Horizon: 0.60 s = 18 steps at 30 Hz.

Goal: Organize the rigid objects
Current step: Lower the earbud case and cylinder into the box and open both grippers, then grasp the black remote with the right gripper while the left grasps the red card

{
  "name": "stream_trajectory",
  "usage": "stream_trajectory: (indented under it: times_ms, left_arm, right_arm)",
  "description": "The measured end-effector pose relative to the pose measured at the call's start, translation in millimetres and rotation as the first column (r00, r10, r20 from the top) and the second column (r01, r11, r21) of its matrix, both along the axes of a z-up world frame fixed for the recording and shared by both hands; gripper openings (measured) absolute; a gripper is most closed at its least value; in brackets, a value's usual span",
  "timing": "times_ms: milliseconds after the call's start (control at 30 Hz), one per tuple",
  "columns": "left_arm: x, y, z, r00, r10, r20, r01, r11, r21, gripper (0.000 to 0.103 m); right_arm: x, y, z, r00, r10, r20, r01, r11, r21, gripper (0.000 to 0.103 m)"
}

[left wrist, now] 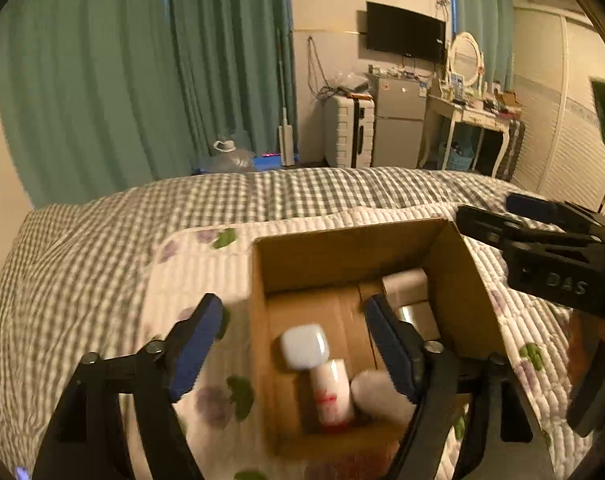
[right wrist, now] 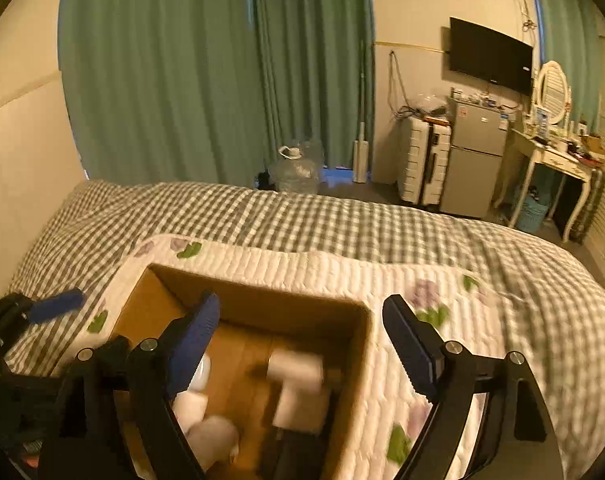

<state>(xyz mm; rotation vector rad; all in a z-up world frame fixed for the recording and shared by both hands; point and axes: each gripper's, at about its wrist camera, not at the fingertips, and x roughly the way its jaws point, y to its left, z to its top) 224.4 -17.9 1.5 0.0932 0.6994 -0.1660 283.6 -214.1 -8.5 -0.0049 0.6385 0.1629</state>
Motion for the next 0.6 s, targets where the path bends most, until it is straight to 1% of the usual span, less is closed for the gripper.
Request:
stream_trajectory:
  times_ms: [133, 167, 233, 300, 367, 433, 500, 567, 600]
  left_arm:
    - [-39.5, 20.9, 11.5, 1.000, 0.018, 0.016, -0.018, 1.000, -0.014, 0.080]
    - [-45.9, 23.3, 12.0, 1.000, 0.020, 0.014, -0.020, 1.000, -0.018, 0.083]
    - [-61.6, 30.3, 9.5, 0.999, 0.043, 0.015, -0.042, 0.999, -0.024, 0.084]
    - [-75.5, 34.9, 0.9, 0.999, 0.049, 0.005, -0.049, 0.999, -0.009, 0.084]
    - [-86.8, 38.4, -10.0, 0.998, 0.063, 0.001, -0.063, 0.998, -0.001, 0.085]
    - [-95.5, 40.9, -24.0, 0.997, 0.071, -0.010, -0.071, 0.997, 0.001, 0.085]
    - [-98.5, 42.2, -40.4, 0.997, 0.075, -0.029, -0.075, 0.997, 0.004, 0.085]
    - [-99.0, 43.8, -60.2, 0.992, 0.122, -0.046, -0.121, 0.992, 0.019, 0.085]
    - [-97.2, 45.3, -68.5, 0.988, 0.139, -0.059, -0.139, 0.990, 0.016, 0.085]
  right_arm:
    - [-46.8, -0.3, 15.6, 1.000, -0.019, -0.011, 0.019, 0.999, -0.047, 0.084]
    - [-61.7, -1.0, 18.4, 0.999, -0.029, -0.017, 0.028, 0.998, -0.060, 0.084]
    - [-83.8, -0.7, 18.5, 0.999, -0.045, -0.024, 0.043, 0.996, -0.076, 0.084]
    - [-108.3, 0.5, 11.7, 0.997, -0.059, -0.040, 0.055, 0.994, -0.099, 0.084]
    - [-126.1, 2.7, 0.2, 0.996, -0.071, -0.059, 0.063, 0.990, -0.123, 0.084]
    - [-141.3, 5.5, -16.9, 0.993, -0.080, -0.085, 0.069, 0.990, -0.126, 0.084]
    - [-151.1, 10.1, -41.8, 0.987, -0.092, -0.132, 0.078, 0.991, -0.109, 0.084]
    - [-151.7, 16.0, -71.2, 0.976, -0.097, -0.196, 0.080, 0.993, -0.092, 0.084]
    - [-149.7, 19.6, -83.2, 0.972, -0.103, -0.212, 0.085, 0.992, -0.094, 0.084]
